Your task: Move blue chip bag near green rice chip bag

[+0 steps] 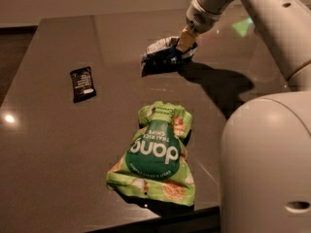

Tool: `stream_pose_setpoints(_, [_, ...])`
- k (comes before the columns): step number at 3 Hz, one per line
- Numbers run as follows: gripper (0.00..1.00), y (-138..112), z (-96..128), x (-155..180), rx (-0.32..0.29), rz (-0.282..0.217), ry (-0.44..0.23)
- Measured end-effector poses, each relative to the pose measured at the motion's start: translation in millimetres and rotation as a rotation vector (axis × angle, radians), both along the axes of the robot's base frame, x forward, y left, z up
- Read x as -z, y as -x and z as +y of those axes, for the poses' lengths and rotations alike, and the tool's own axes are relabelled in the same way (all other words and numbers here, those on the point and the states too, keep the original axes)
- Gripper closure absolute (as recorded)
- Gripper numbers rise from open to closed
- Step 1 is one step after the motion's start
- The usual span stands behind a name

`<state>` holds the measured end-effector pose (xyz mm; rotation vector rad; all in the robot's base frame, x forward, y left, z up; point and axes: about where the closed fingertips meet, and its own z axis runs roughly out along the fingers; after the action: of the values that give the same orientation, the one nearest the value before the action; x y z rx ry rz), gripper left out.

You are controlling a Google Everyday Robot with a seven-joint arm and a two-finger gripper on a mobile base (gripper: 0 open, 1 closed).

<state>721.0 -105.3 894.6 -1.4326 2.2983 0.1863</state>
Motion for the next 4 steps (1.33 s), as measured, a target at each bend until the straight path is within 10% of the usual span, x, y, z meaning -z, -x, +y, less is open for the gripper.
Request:
stream_pose_setpoints(1, [1.0, 32.2, 1.8, -22.0, -0.068, -0.011, -0.011])
stream_pose_setpoints(4, [1.0, 134.9, 16.9, -32.1, -0.244, 0.026, -0.014])
